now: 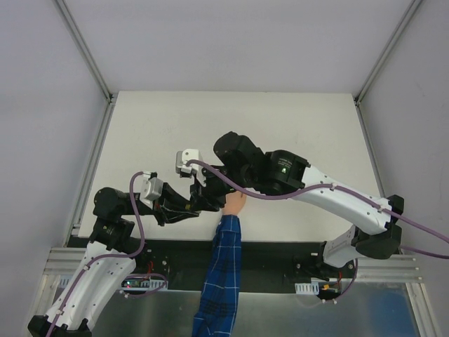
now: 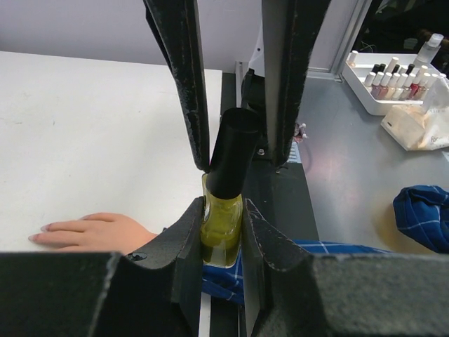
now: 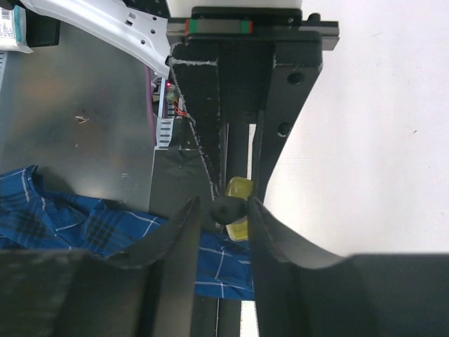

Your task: Paint the nails

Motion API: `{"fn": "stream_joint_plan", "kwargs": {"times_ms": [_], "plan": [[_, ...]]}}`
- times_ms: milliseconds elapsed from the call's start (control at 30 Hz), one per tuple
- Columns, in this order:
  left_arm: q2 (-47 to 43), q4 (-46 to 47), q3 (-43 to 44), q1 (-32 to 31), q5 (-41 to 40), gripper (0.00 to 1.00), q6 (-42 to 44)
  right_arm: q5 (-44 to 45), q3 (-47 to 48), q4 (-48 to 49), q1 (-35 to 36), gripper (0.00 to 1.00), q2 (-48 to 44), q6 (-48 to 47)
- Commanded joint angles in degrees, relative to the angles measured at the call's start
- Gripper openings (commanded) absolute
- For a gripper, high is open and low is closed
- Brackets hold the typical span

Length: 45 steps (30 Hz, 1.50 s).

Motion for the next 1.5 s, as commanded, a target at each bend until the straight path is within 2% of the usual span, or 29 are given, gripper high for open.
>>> {"fn": "stream_joint_plan", "kwargs": {"times_ms": [0, 167, 233, 400, 467, 533, 567, 600, 633, 700, 867, 1000, 1033, 1133, 1167, 1200, 1267, 1300, 1367, 1400, 1467], "plan": [[0.4, 4.1, 0.0, -0.1, 2.0, 0.0, -0.2, -2.7, 3.5, -1.4, -0.3, 0.3, 1.3, -1.7], [0.2, 4.1, 0.0, -0.1, 1.9, 0.0, -0.2, -2.7, 4.8, -3.9, -0.2, 0.06, 3.5, -1.9], [0.0, 4.1, 0.0, -0.1, 1.6, 0.0, -0.1, -2.4, 4.4, -4.2, -0.2, 0.01, 3.5, -1.6], [-1.4, 0.9, 0.4, -0.1, -1.4, 0.0, 2.1, 1.4, -1.1, -0.9, -0.2, 0.0, 1.9, 2.7], [-3.3, -2.8, 1.0, -0.1, -6.1, 0.0, 5.0, 4.2, -4.8, 2.5, -0.3, 0.01, -0.2, 7.5], [-4.8, -4.7, 0.9, -0.1, -12.6, 0.0, 7.3, 14.9, -11.0, 10.4, 1.4, 0.0, -1.6, 13.1], [-6.0, -5.6, 0.9, -0.1, -14.9, 0.0, 8.0, 26.3, -11.7, 11.9, 3.7, 0.01, -1.7, 16.1], [-6.5, -7.0, 1.1, 0.0, -17.2, 0.0, 8.7, 56.1, -8.4, 7.1, 6.4, 0.0, 0.6, 28.4], [-6.8, -7.6, 1.3, 0.0, -18.9, 0.0, 10.2, 65.1, -5.7, 2.1, 10.6, 0.01, 2.5, 34.8], [-7.1, -8.4, 1.9, 0.0, -21.7, 0.0, 11.1, 77.4, -2.1, -4.6, 13.7, 0.0, 6.0, 47.5], [-7.3, -8.3, 1.3, 0.0, -20.9, 0.0, 10.7, 79.1, -2.0, -1.1, 16.1, 0.01, 6.8, 47.6], [-7.2, -8.1, 1.2, 0.0, -18.9, 0.0, 10.3, 75.7, -4.2, 3.4, 16.1, 0.02, 5.0, 44.8], [-7.0, -8.1, 1.3, 0.0, -18.5, 0.0, 10.2, 75.2, -4.1, 3.8, 16.1, 0.17, 4.5, 41.7], [-6.9, -8.1, 1.2, 0.0, -17.1, 0.0, 9.6, 69.9, -3.6, 5.1, 15.4, 0.41, 2.1, 35.5], [-6.9, -8.2, 1.2, 0.0, -16.9, 0.0, 9.5, 65.5, -3.4, 5.1, 15.0, 0.45, 1.3, 31.7], [-6.8, -8.3, 1.3, 0.0, -16.5, 0.0, 9.5, 63.2, -3.5, 5.2, 14.5, 0.55, 0.4, 29.4], [-6.2, -8.3, 1.5, 0.0, -15.1, 0.0, 9.3, 59.0, -3.7, 4.6, 14.0, 0.64, -2.4, 24.9], [-5.8, -8.3, 1.7, 0.0, -14.5, 0.0, 8.8, 53.9, -4.2, 4.5, 13.2, 0.71, -3.7, 21.8], [-4.3, -7.7, 2.0, 0.0, -12.3, 0.0, 8.0, 45.8, -4.9, 5.0, 12.1, 0.75, -6.6, 17.4], [-3.8, -6.7, 2.1, 0.0, -11.6, 0.0, 5.8, 37.5, -5.9, 5.0, 11.2, 0.76, -7.4, 13.4], [-1.9, -5.0, 2.6, 0.0, -11.0, 0.0, 1.6, 30.7, -7.1, 5.0, 10.7, 0.78, -9.3, 9.1]]}}
